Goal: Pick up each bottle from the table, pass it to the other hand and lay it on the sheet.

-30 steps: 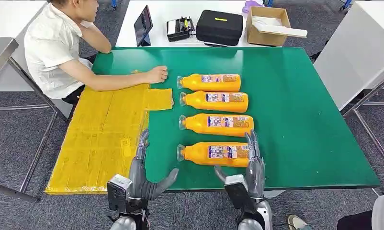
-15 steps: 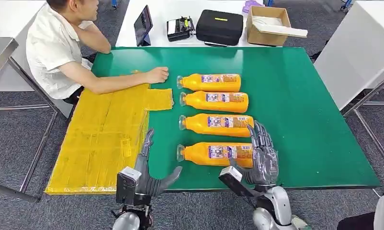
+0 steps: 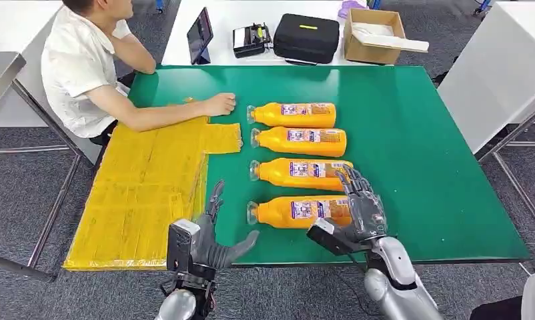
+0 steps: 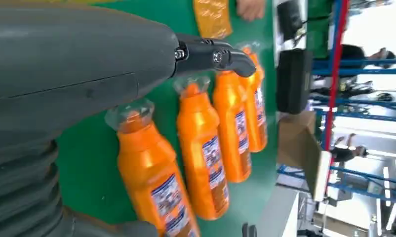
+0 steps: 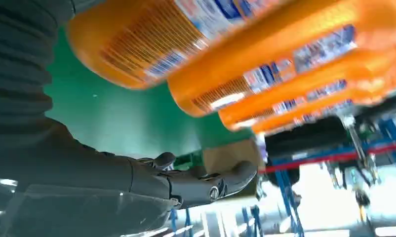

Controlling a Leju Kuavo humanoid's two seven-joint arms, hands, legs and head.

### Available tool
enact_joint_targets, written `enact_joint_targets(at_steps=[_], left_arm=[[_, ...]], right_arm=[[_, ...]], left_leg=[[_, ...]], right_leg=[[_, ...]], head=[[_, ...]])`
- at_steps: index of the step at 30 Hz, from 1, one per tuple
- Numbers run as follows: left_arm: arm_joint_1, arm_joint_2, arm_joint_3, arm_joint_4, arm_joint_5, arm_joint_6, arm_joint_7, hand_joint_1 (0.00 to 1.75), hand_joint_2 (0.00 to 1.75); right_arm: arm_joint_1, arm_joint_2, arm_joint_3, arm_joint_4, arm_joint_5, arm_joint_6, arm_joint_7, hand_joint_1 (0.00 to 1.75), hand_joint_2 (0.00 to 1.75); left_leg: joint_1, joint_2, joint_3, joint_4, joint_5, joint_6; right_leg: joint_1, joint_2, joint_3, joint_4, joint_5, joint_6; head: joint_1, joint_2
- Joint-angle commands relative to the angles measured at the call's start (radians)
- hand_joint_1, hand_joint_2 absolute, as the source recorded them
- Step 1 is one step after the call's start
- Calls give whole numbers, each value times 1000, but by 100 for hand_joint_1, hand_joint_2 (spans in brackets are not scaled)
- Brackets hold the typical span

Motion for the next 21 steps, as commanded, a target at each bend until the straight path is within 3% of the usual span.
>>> enact_joint_targets(at_steps=[1, 21], left_arm=[[-40, 0, -19, 74, 44, -35, 28, 0, 175], [-50, 6, -47, 93, 69, -48, 49, 0, 175]], right_arm=[[-109, -77, 99, 139, -36, 101, 2, 0, 175], [-120, -95, 171, 158, -91, 150, -18, 0, 175]], left_leg=[[1, 3, 4, 0, -2, 0], [1, 3, 3, 0, -2, 0]], right_leg=[[1, 2, 3, -1, -1, -4], [2, 1, 3, -1, -1, -4]], head=[[0, 0], [0, 0]])
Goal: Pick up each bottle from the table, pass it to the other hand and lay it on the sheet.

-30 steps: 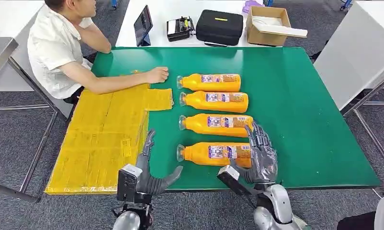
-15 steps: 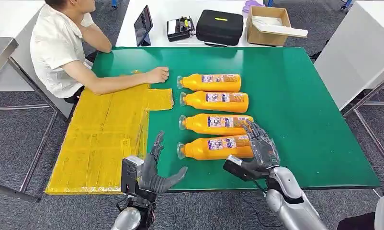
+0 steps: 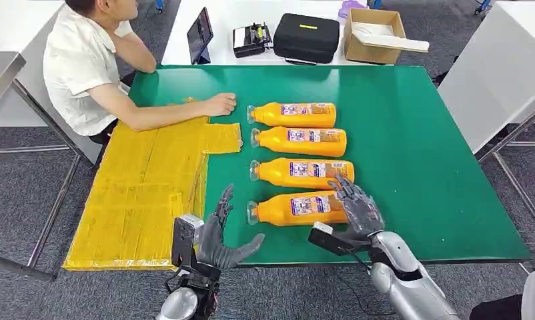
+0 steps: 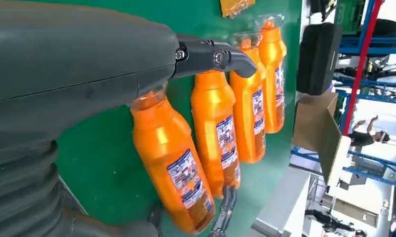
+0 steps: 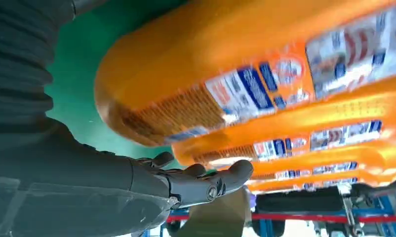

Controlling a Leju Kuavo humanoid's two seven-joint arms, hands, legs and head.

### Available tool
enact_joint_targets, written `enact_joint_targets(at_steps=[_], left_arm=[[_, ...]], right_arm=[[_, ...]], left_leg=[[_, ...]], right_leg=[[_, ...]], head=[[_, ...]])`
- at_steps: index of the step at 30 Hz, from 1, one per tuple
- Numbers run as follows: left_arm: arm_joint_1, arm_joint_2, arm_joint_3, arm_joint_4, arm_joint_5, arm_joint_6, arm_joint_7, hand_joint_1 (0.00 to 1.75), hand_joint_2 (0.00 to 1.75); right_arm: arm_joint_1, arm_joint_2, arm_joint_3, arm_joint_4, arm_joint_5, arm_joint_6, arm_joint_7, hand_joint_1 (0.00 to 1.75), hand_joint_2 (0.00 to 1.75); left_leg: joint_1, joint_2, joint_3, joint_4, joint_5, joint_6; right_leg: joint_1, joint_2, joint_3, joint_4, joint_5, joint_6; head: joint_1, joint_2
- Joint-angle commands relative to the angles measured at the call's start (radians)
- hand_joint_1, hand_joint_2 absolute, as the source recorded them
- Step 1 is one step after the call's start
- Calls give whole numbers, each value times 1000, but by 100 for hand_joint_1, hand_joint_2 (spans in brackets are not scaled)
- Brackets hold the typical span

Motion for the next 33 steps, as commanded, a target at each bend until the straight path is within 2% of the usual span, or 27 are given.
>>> enact_joint_targets(at_steps=[1, 5, 6, 8, 18, 22, 23, 25, 33], left_arm=[[-34, 9, -27, 66, 3, -1, 3, 0, 175], [-38, 10, -31, 62, 4, -4, 3, 0, 175], [-39, 9, -30, 63, 6, -3, 3, 0, 175], [-45, 8, -33, 69, 10, -6, 4, 0, 175], [-49, 11, -38, 68, 19, -12, 4, 0, 175], [-59, 9, -41, 75, 25, -14, 3, 0, 175], [-60, 8, -42, 75, 25, -14, 3, 0, 175], [-63, 8, -45, 80, 27, -16, 4, 0, 175], [-66, 11, -55, 80, 32, -16, -2, 0, 175]], right_arm=[[-52, -11, 61, 71, -3, 12, -3, 0, 175], [-69, -8, 89, 87, -14, 32, -7, 0, 175], [-73, -7, 91, 92, -19, 40, -6, 0, 175], [-97, -11, 107, 125, -29, 58, -4, 0, 175], [-137, -42, 140, 159, -56, 108, 2, 0, 175], [-209, -74, 191, 201, -82, 190, 11, 0, 175], [-216, -76, 193, 205, -89, 198, 11, 0, 175], [-245, -87, 218, 225, -110, 244, 12, 0, 175], [-284, -138, 291, 233, -180, 322, 28, 0, 175]], left_leg=[[0, 2, 3, -1, -1, 0], [1, 3, 3, 0, -1, 0], [2, 5, 7, 1, -4, -1], [0, 2, 2, 0, -1, 0], [1, 3, 5, 0, -1, 0], [0, 3, 3, 0, -1, 0], [1, 6, 7, 1, -3, 0], [0, 3, 2, 0, 0, 0], [1, 2, 4, 0, -1, 0]], right_leg=[[1, 1, 2, -1, 0, -3], [1, 1, 3, -1, 0, -3], [3, 3, 7, -1, -2, -7], [1, 1, 2, -1, 0, -2], [1, 1, 4, -1, -1, -4], [1, 2, 2, -1, 0, -3], [3, 3, 6, -1, -1, -6], [1, 2, 2, -1, 0, -2], [1, 0, 4, -1, 0, -3]], head=[[0, 0], [0, 0], [0, 0], [0, 0], [0, 0], [0, 0], [0, 0], [0, 0], [0, 0]])
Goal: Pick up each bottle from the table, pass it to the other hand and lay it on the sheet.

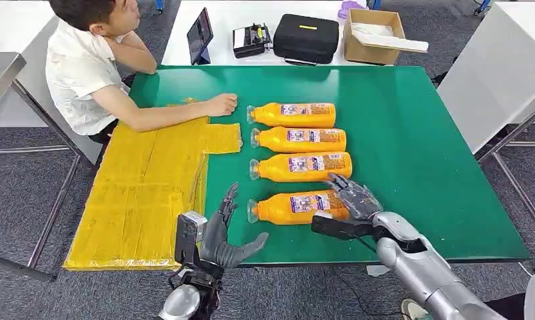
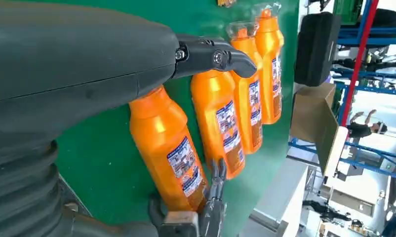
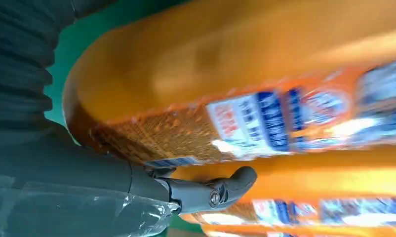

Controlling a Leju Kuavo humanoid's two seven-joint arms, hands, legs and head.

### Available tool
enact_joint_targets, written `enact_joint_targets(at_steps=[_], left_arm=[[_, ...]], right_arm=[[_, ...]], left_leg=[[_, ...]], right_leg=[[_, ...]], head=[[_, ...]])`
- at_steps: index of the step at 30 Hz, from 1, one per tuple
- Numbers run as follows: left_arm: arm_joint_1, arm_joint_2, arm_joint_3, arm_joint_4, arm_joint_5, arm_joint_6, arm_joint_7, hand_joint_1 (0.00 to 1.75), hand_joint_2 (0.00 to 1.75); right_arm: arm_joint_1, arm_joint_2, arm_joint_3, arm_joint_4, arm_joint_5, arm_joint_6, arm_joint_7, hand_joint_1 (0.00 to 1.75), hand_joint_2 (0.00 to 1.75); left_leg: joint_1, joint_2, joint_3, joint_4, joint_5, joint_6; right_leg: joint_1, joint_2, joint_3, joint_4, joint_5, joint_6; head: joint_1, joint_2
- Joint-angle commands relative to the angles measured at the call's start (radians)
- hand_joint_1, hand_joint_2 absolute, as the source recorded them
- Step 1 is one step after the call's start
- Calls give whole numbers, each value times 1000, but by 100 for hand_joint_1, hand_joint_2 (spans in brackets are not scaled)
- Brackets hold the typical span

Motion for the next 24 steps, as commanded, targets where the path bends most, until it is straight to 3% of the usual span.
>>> enact_joint_targets(at_steps=[1, 2, 4, 11, 19, 24], left_arm=[[-43, 15, -39, 65, 6, -4, -2, 0, 175], [-45, 15, -43, 68, 6, -6, -2, 0, 175], [-47, 16, -46, 72, 6, -7, -3, 0, 175], [-51, 17, -52, 71, 3, -5, -7, 0, 175], [-54, 16, -53, 75, 0, -2, -10, 0, 175], [-53, 15, -55, 76, -3, 1, -14, 0, 175]], right_arm=[[-91, -65, 153, 86, -55, 85, 3, 0, 175], [-97, -82, 171, 70, -74, 100, 0, 136, 175], [-107, -105, 187, 61, -114, 127, 0, 175, 175], [-100, -117, 202, 47, -150, 123, -11, 175, 175], [-97, -76, 203, 70, -179, 83, -23, 175, 175], [-78, -53, 198, 89, -209, 72, -41, 175, 175]], left_leg=[[0, 2, 3, 0, -1, 0], [1, 2, 4, 0, -2, 0], [0, 1, 2, 0, -1, 0], [1, 0, 2, 0, 0, 0], [2, 4, 7, 0, -3, -1], [1, 2, 4, -1, -1, -1]], right_leg=[[1, 0, 3, -1, -1, -3], [2, 1, 4, -1, -1, -4], [1, 0, 2, 0, -1, -3], [1, -1, 3, -1, 0, -2], [3, 1, 8, -2, -2, -7], [2, 1, 4, -1, 0, -3]], head=[[0, 0], [0, 0], [0, 0], [0, 0], [0, 0], [0, 0]])
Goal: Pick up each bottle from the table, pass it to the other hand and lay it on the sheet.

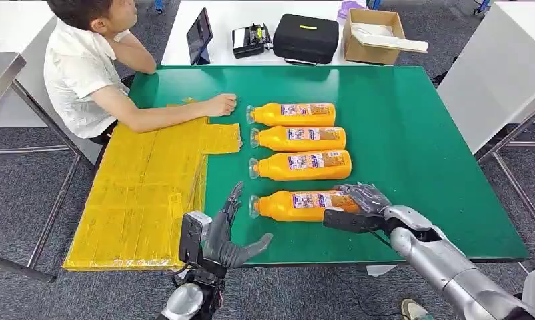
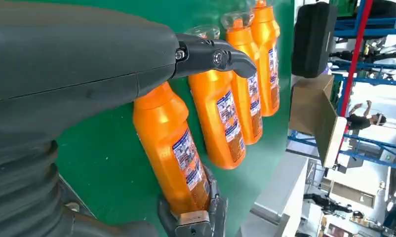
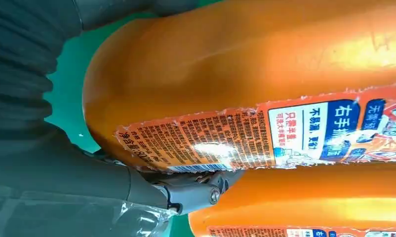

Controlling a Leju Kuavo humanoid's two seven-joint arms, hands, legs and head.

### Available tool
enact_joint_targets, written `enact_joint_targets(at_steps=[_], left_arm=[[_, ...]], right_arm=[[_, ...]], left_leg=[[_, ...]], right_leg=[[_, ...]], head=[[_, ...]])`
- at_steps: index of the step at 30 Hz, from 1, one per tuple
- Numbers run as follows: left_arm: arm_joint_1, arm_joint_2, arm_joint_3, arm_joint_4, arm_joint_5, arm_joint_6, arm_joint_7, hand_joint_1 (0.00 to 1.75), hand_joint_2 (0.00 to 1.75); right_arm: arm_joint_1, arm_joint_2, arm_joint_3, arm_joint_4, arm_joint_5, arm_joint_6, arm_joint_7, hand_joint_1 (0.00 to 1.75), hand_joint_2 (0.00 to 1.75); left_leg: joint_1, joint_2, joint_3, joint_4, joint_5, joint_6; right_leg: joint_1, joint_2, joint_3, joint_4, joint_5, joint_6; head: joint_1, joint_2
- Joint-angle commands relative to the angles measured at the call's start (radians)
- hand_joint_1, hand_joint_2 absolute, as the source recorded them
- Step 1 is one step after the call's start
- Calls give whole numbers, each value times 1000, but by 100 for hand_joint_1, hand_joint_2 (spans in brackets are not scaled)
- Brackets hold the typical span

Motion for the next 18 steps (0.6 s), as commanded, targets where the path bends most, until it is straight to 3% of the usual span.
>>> enact_joint_targets(at_steps=[1, 5, 10, 13, 18], left_arm=[[-33, 14, -29, 56, -2, 12, -8, 0, 175], [-19, 11, -18, 13, -18, 50, -70, 0, 175], [-11, 14, -16, -6, -20, 56, -78, 0, 175], [31, 19, 18, -85, 54, 24, -145, 0, 175], [88, 49, 36, -227, 97, 3, -212, 0, 175]], right_arm=[[11, 56, 41, 68, -49, -25, -34, 175, 175], [106, 117, -81, 23, -129, -103, -93, 175, 175], [121, 127, -105, 5, -139, -119, -102, 175, 175], [192, 202, -221, -75, -204, -163, -202, 175, 175], [237, 235, -294, -161, -230, -171, -208, 175, 175]], left_leg=[[2, 3, 5, -1, -1, -1], [2, 1, 6, -2, -2, -1], [2, 3, 6, 0, -3, -1], [2, 2, 4, 0, -2, -1], [1, 5, 2, 0, -2, -1]], right_leg=[[3, 1, 5, -2, 0, -5], [3, -1, 7, -3, -1, -5], [3, 1, 6, -1, -2, -6], [3, 1, 4, -1, -1, -4], [2, 3, 1, 0, -1, -4]], head=[[0, 0], [0, 0], [0, 0], [0, 0], [0, 0]])
